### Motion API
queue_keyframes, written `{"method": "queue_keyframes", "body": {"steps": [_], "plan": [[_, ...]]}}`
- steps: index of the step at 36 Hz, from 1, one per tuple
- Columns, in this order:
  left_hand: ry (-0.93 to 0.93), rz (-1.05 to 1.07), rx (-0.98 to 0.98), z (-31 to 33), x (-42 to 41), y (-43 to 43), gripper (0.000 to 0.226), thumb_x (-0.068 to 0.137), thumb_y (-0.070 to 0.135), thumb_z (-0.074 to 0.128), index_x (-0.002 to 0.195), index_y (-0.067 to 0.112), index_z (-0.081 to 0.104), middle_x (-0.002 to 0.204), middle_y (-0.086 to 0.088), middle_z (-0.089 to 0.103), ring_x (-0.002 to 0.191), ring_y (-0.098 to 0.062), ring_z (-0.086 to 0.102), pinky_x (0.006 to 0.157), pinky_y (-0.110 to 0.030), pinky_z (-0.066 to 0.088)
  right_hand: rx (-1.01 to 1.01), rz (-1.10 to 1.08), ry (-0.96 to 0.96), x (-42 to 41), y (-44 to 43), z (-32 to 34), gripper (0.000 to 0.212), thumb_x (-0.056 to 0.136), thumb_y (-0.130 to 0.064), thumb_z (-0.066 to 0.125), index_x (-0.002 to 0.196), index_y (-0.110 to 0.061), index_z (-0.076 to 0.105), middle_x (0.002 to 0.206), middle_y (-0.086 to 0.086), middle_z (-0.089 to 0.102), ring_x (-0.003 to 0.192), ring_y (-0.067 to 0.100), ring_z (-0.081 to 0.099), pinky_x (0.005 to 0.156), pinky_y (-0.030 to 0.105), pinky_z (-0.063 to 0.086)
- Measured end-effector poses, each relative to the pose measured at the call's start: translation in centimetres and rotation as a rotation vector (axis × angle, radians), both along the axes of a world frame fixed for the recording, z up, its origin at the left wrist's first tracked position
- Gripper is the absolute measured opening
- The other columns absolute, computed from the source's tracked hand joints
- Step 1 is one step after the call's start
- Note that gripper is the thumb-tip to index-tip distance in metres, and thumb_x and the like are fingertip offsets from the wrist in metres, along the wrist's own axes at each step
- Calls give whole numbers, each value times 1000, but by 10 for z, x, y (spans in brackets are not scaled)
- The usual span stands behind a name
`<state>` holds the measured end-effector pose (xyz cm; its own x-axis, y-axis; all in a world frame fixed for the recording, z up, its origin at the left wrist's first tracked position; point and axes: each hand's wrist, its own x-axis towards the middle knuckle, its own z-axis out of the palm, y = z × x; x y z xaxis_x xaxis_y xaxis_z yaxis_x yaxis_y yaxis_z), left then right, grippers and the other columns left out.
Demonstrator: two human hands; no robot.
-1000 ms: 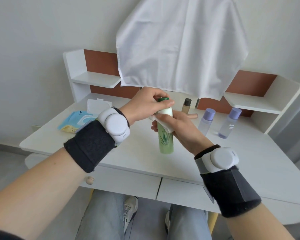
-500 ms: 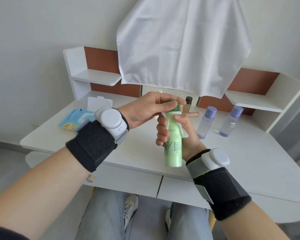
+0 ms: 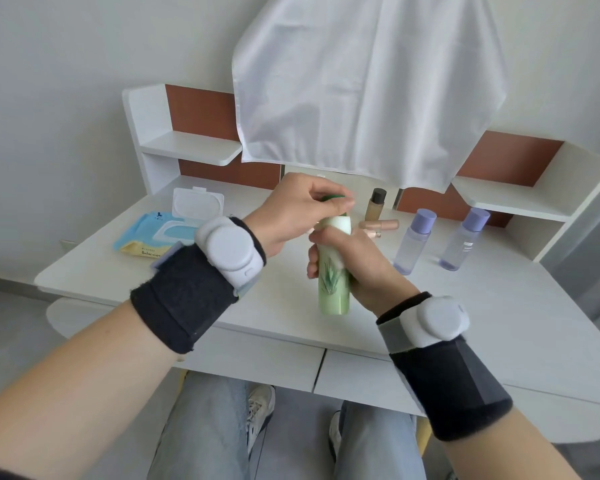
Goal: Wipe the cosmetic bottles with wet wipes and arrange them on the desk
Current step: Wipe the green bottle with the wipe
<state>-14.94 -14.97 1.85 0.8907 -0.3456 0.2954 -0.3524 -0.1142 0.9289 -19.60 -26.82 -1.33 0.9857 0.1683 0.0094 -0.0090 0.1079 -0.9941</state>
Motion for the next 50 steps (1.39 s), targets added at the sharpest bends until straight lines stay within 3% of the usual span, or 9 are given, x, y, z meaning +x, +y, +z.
{"method": "queue_keyframes", "body": {"steps": [4,8,11,14,21,27,33,43,50], "plan": [[170,-266,-161,5,-5,6,20,90,11,61,109,8,67,90,-5,68,89,-16,63,77,-22,49,405,386,131,-6,-10,-9,34,58,-24,79,79,-9,56,56,3,52,46,16,51,52,25,48],[268,-409,-333,3,-9,8,23,93,13,52,113,9,62,94,-5,66,91,-22,61,78,-25,51,513,514,134,-10,-6,-11,33,51,-29,85,71,-12,64,53,1,52,44,14,52,51,23,48],[283,-347,-351,1,-9,9,22,94,13,51,113,10,61,92,-5,67,83,-15,63,63,-24,48,431,367,134,-11,-2,-8,25,61,-18,72,78,-9,58,56,5,53,48,18,53,54,26,50],[201,-193,-251,-2,-5,7,21,89,13,61,110,10,65,93,-8,69,83,-16,64,80,-36,47,150,96,84,-10,0,-6,14,75,-11,62,86,-5,53,62,9,55,53,22,54,56,30,52],[-5,181,-137,-2,-5,-6,11,81,15,75,91,17,71,89,-3,73,81,-10,68,76,-17,51,-440,-344,-114,-3,7,-9,5,79,-12,62,76,-9,59,63,3,64,51,16,64,60,30,55],[71,156,-191,1,-5,-3,3,83,13,73,86,14,72,85,-5,71,79,-15,66,73,-26,54,38,123,85,-8,-5,-8,13,74,-11,59,85,-6,53,62,8,54,51,21,52,54,30,48],[173,-53,-322,8,-11,2,10,90,14,64,98,9,70,91,-10,68,92,-20,63,98,-43,47,462,475,196,-11,-12,-20,32,51,-24,82,73,-11,63,54,1,49,42,14,45,47,25,45],[180,-210,-303,3,-12,12,25,98,19,48,111,6,64,108,-12,69,110,-19,64,98,-35,48,408,553,140,-9,-16,-24,33,54,-29,83,73,-11,63,53,4,53,41,17,49,50,25,47],[44,-4,-98,3,-13,9,30,79,31,74,102,11,73,96,-1,75,94,-11,69,89,-22,52,92,267,79,-7,-14,-11,23,71,-22,62,82,-5,52,60,9,55,51,24,53,56,31,49]]}}
